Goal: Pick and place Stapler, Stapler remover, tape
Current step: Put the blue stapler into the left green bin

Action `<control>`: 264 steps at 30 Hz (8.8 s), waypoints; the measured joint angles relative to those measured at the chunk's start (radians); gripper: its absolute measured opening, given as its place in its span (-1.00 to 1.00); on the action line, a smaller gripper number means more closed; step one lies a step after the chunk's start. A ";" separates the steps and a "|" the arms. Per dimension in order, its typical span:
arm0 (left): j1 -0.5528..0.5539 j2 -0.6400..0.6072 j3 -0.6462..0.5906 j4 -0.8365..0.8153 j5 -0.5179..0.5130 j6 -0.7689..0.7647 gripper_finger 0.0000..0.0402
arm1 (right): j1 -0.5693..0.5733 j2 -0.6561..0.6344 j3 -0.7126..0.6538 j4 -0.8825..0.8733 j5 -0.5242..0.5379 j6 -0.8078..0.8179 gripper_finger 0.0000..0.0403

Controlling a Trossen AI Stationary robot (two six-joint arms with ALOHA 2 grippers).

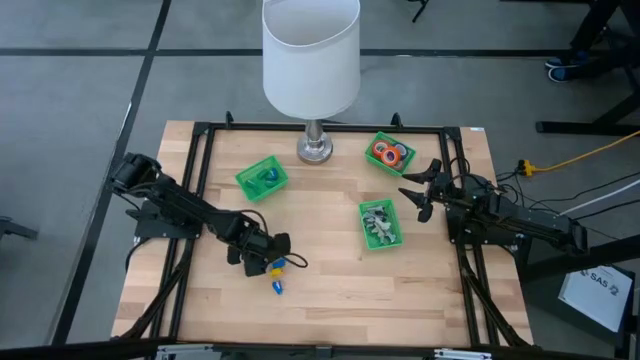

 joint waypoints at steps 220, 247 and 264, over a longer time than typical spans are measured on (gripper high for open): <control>0.020 -0.166 -0.190 0.657 -0.212 -0.926 -0.19 | 0.000 0.000 0.000 0.000 0.000 0.000 0.09; -0.130 -0.166 -0.190 0.611 -0.212 -1.050 -0.19 | 0.000 0.000 0.000 0.000 0.000 0.000 0.09; -0.142 -0.166 -0.190 0.427 -0.213 -1.179 -0.21 | 0.000 0.000 0.000 0.000 0.000 0.000 0.09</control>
